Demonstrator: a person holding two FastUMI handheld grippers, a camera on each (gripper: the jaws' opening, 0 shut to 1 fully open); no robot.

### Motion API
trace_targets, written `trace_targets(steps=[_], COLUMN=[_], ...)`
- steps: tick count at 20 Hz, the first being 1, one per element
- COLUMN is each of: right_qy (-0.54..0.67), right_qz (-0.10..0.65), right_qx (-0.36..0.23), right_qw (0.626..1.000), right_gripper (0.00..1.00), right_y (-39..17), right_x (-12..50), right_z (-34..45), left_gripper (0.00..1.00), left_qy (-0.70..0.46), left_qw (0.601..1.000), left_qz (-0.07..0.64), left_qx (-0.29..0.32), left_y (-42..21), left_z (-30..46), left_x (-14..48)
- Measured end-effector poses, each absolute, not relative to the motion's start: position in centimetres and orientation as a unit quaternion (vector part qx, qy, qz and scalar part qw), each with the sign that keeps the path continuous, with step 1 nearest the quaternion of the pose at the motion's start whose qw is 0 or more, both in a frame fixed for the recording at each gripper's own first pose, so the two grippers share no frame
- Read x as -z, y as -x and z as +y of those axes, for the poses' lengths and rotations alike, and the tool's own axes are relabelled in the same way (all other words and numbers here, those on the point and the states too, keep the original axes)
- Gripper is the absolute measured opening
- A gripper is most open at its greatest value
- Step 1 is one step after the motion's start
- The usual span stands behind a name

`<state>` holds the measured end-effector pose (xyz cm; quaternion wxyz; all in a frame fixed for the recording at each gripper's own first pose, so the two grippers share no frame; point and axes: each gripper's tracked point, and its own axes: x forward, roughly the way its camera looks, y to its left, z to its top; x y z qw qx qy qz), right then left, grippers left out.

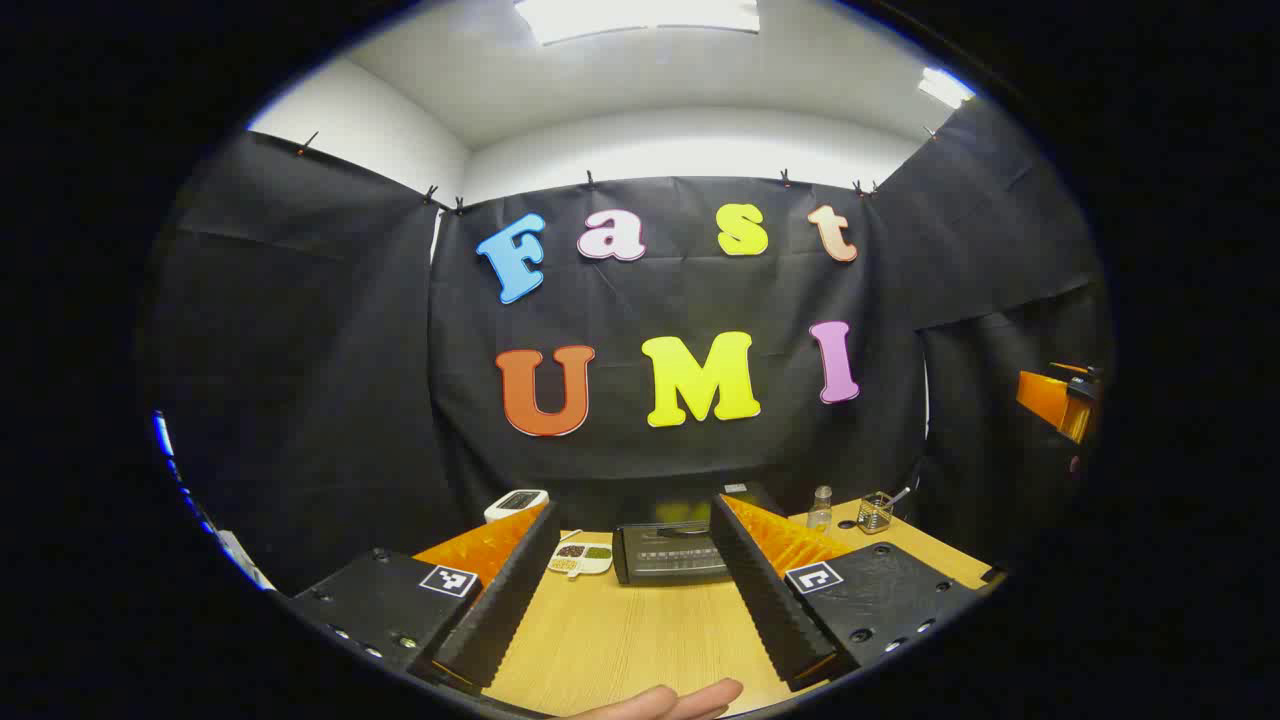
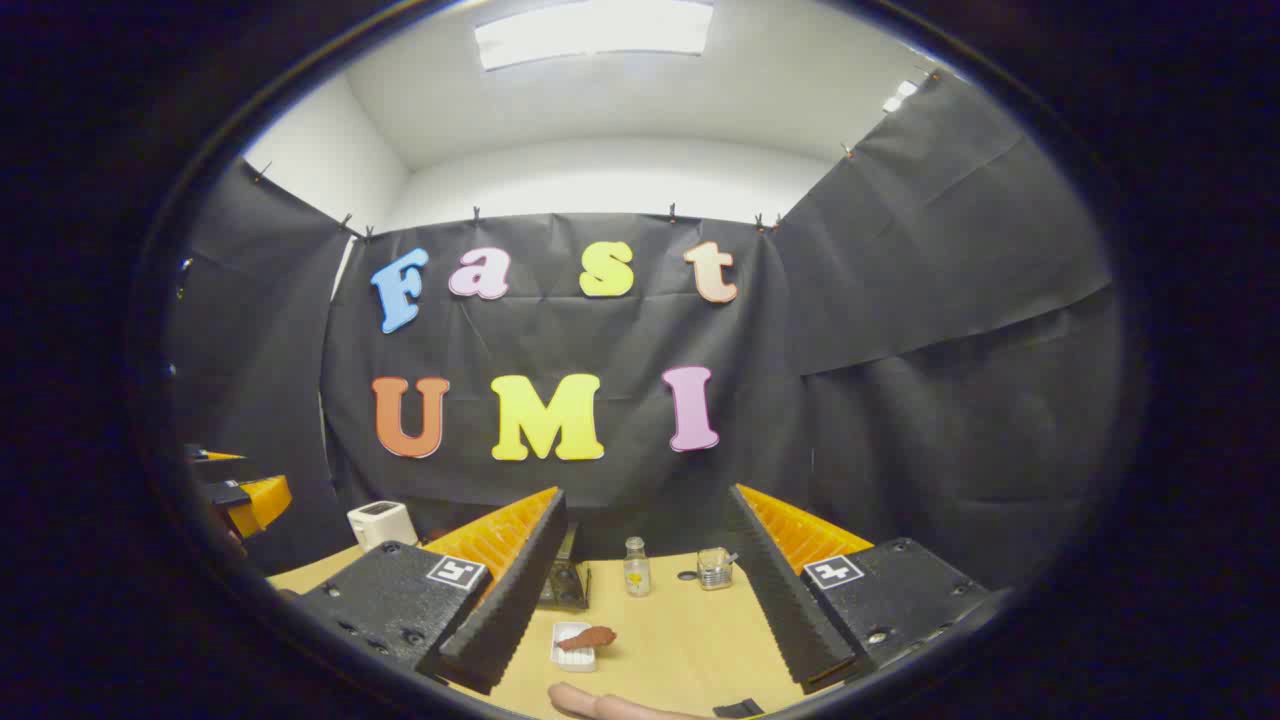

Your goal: Open the electric oven with the left hand, put the food in, and close the electric oven.

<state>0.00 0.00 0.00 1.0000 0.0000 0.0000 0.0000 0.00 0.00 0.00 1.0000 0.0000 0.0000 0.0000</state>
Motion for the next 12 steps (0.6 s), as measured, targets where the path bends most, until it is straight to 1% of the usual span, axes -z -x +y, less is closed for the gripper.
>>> trace_targets(steps=[4,10,11,12], right_qy=[-0.011,-0.009,-0.014,-0.014], right_qz=[-0.003,-0.011,-0.012,-0.014], right_qx=[-0.018,-0.045,-0.05,-0.052], right_qw=[1.0,0.999,0.999,0.998], right_gripper=[1.0,1.0,1.0,1.0], right_y=[-1.0,-3.5,-4.0,-4.6], right_x=[0.6,0.9,1.0,1.0], right_z=[0.5,1.4,1.6,1.6], left_gripper=[0.96,0.96,1.0,0.96], left_qy=[0.014,0.033,0.036,0.04], left_qw=[1.0,0.998,0.998,0.998], left_qz=[-0.009,-0.033,-0.036,-0.039], left_qx=[0.007,-0.031,-0.032,-0.031], left_y=[-0.6,-2.1,-2.3,-2.9], left_z=[0.0,2.5,2.5,2.4], left_x=[0.1,-0.1,-0.2,-0.3])
